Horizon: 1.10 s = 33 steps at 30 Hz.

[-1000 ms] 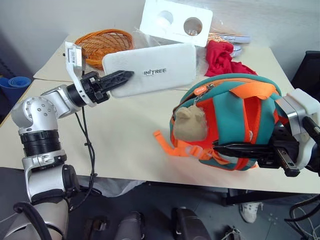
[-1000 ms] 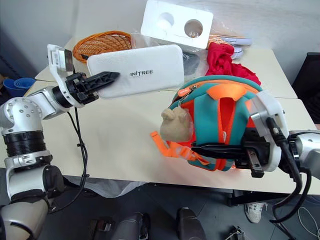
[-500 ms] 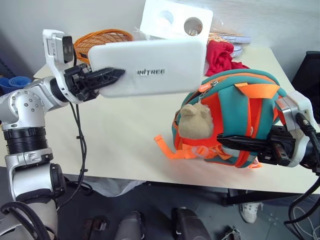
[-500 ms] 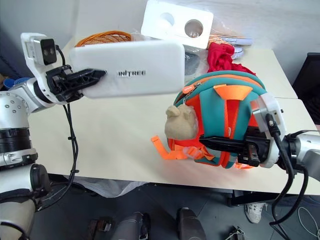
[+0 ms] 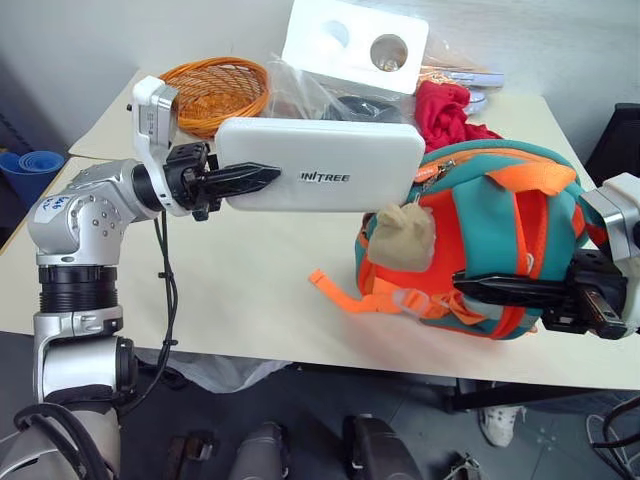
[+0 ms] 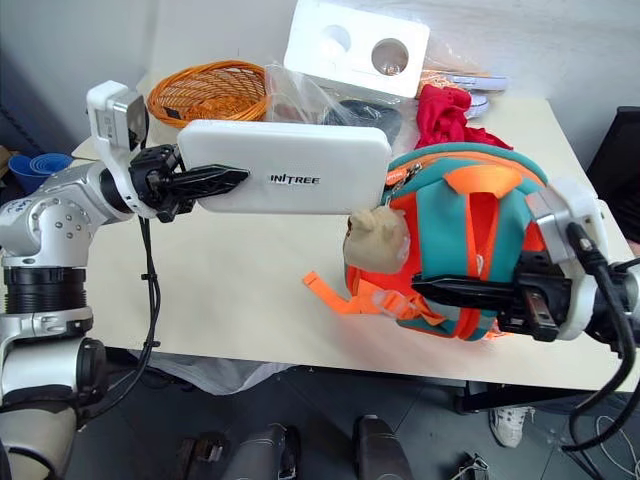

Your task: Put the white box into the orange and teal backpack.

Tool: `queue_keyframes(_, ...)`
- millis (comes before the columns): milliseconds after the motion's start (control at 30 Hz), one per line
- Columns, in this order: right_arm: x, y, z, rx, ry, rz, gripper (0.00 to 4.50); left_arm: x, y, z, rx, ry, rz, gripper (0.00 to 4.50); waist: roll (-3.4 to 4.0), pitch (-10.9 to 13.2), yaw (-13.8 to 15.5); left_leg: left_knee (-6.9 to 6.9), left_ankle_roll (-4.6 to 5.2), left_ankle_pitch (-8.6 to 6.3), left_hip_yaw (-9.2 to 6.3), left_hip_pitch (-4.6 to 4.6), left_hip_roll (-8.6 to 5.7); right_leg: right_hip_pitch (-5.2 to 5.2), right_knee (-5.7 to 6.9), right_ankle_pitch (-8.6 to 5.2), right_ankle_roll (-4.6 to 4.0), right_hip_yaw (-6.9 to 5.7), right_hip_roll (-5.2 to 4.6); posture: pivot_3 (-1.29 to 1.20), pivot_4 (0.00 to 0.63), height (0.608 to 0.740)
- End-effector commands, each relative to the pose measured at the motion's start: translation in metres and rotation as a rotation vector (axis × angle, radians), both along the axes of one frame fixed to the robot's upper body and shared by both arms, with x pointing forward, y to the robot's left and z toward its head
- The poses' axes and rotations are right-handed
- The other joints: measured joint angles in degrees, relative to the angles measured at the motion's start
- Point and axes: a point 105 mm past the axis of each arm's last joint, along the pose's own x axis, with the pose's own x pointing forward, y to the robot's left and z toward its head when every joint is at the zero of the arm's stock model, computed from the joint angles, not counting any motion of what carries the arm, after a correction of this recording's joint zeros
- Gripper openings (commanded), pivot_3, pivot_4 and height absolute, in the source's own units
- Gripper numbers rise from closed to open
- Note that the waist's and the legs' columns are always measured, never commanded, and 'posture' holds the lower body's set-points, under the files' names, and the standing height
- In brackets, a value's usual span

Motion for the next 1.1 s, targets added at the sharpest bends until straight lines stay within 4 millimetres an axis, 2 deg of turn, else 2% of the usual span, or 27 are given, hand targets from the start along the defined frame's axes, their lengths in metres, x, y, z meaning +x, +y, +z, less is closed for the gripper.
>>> queue_keyframes(33, -0.003, -0.004, 0.012, -0.002, -0.051, 0.002, 0.02, -0.008, 0.005, 0.017, -0.012, -0.076, -0.011, 1.24, 0.00, 0.00, -0.17, -0.01, 0.00, 0.00, 0.01, 0.01, 0.00, 0.00, 0.00, 0.00, 0.00, 0.01, 0.01, 0.00, 0.150, 0.740)
queue_keyframes(133, -0.003, -0.004, 0.014, 0.000, -0.053, 0.004, 0.02, -0.010, 0.001, 0.010, 0.012, -0.079, -0.024, 1.24, 0.00, 0.00, -0.06, -0.04, 0.00, 0.00, 0.00, 0.01, 0.01, -0.01, 0.00, 0.00, 0.00, 0.00, 0.02, 0.00, 0.150, 0.740)
queue_keyframes(333, -0.001, -0.003, 0.012, -0.003, -0.055, -0.004, 0.02, -0.010, -0.005, 0.011, -0.004, -0.079, -0.049, 1.24, 0.00, 0.00, -0.03, 0.01, -0.01, 0.00, 0.00, -0.02, 0.01, 0.00, 0.00, 0.00, 0.00, 0.00, 0.01, 0.00, 0.150, 0.740)
queue_keyframes(467, -0.001, -0.005, 0.017, 0.009, -0.056, -0.007, 0.02, 0.000, -0.024, -0.011, 0.105, -0.152, -0.015, 1.24, 0.00, 0.00, 0.09, 0.00, -0.01, 0.00, -0.01, -0.01, 0.00, 0.00, -0.01, 0.00, 0.00, 0.00, 0.01, 0.00, 0.150, 0.740)
queue_keyframes(600, -0.004, -0.005, 0.017, 0.007, -0.051, 0.000, 0.02, 0.003, -0.037, -0.017, 0.150, -0.231, -0.007, 1.24, 0.00, 0.00, 0.26, 0.04, 0.00, 0.00, -0.02, -0.05, -0.01, 0.01, -0.02, 0.00, 0.00, -0.02, -0.01, 0.00, 0.150, 0.740)
queue_keyframes(733, -0.008, -0.005, 0.019, -0.002, -0.055, 0.017, 0.02, -0.003, -0.049, -0.031, 0.245, -0.264, -0.088, 1.24, 0.00, 0.00, 0.18, -0.01, 0.01, 0.00, -0.03, -0.08, 0.00, -0.03, -0.05, 0.00, 0.00, -0.02, 0.00, 0.00, 0.150, 0.740)
queue_keyframes(833, -0.001, -0.006, 0.019, -0.015, -0.082, -0.008, 0.02, -0.011, -0.060, -0.045, 0.341, -0.286, -0.183, 1.24, 0.00, 0.00, 0.12, 0.01, 0.01, -0.01, -0.02, -0.09, -0.01, -0.02, -0.07, 0.00, 0.00, -0.03, 0.01, 0.00, 0.150, 0.740)
queue_keyframes(967, 0.012, -0.004, 0.015, -0.037, -0.119, -0.041, 0.02, -0.007, -0.084, -0.056, 0.430, -0.333, -0.250, 1.24, 0.00, 0.00, 0.09, 0.07, 0.02, -0.01, -0.03, -0.07, -0.01, 0.00, -0.04, 0.00, 0.00, -0.02, 0.01, 0.00, 0.150, 0.740)
queue_keyframes(1033, 0.020, 0.000, 0.014, -0.035, -0.141, -0.059, 0.02, -0.002, -0.112, -0.059, 0.441, -0.341, -0.266, 1.24, 0.00, 0.00, 0.21, 0.13, 0.04, -0.01, -0.03, -0.06, -0.01, 0.01, -0.01, 0.00, 0.00, -0.02, 0.02, 0.00, 0.150, 0.740)
queue_keyframes(1100, 0.023, 0.003, 0.013, -0.028, -0.151, -0.062, 0.02, 0.001, -0.130, -0.059, 0.435, -0.350, -0.267, 1.24, 0.00, 0.00, 0.48, 0.24, 0.12, -0.05, -0.06, -0.14, -0.03, 0.01, -0.02, 0.01, 0.02, -0.04, 0.04, 0.00, 0.150, 0.740)
